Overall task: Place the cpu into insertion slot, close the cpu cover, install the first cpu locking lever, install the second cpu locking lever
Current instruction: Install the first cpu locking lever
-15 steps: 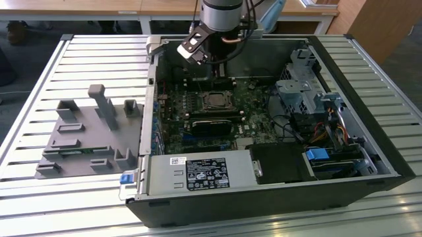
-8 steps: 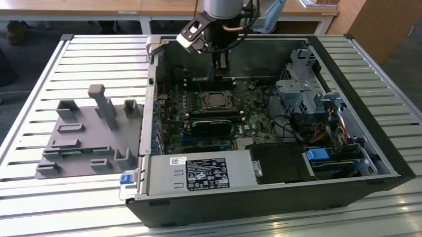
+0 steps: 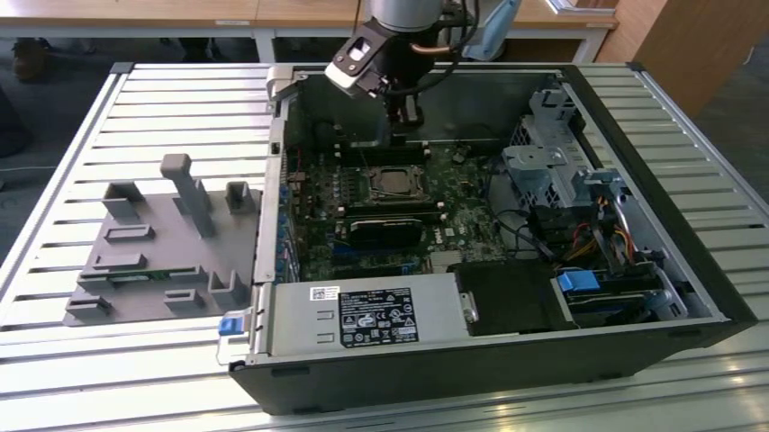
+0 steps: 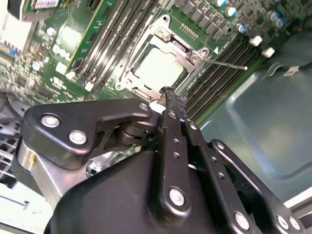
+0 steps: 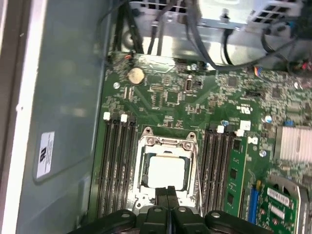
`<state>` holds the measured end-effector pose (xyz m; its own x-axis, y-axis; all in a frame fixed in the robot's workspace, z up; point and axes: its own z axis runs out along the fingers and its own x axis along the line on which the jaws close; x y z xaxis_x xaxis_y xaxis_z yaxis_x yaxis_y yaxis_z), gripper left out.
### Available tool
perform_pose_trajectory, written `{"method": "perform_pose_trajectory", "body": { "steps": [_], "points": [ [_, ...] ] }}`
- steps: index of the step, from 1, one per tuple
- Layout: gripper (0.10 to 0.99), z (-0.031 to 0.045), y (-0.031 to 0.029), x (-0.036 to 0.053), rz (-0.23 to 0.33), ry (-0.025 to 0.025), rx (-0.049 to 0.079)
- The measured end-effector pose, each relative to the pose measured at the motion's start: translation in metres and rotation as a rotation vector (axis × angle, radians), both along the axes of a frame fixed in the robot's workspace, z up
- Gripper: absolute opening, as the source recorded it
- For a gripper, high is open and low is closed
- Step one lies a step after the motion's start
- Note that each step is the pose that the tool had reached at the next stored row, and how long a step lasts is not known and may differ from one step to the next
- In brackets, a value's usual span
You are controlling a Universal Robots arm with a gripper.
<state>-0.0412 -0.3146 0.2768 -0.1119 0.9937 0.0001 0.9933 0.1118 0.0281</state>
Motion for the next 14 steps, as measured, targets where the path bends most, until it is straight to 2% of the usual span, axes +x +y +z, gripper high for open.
{"method": "perform_pose_trajectory", "body": {
  "steps": [14],
  "points": [
    [0.118, -0.0001, 0.0000, 0.0000, 0.240, 0.0001, 0.000]
  ]
}}
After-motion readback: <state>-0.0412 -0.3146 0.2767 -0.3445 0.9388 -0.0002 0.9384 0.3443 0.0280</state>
